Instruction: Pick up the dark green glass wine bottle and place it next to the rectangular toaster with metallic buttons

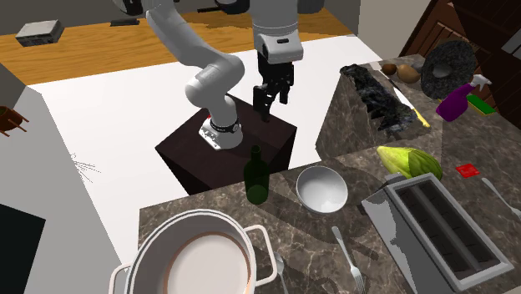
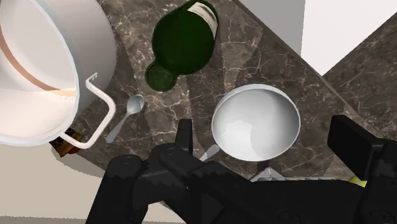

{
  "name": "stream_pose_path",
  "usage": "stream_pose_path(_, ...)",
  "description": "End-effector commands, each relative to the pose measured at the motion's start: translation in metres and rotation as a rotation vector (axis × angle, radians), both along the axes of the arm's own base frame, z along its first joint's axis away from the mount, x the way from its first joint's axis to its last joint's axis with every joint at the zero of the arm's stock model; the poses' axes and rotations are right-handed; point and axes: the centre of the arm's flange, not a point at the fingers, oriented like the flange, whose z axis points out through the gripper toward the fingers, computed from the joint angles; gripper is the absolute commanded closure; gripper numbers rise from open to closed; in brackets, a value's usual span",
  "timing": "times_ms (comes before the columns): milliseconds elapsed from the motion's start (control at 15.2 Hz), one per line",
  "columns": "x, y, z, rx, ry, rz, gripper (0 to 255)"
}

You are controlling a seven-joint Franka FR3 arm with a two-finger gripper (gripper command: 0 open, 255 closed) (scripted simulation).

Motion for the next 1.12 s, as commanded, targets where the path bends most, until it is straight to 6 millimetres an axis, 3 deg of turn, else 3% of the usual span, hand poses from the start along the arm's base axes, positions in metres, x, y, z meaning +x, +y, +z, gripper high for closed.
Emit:
stream_pose_path(0, -0.008, -0.021, -0.015, 0.010, -0.012, 0.024, 0)
stream_pose_path(396, -0.028, -0.089, -0.064, 0.040, -0.047, 0.087, 0)
stream_pose_path(924, -0.021, -0.092, -0.104, 0.040, -0.047, 0.088, 0)
stream_pose_path(1056, -0.021, -0.092, -0.104, 0.040, -0.047, 0.088, 0)
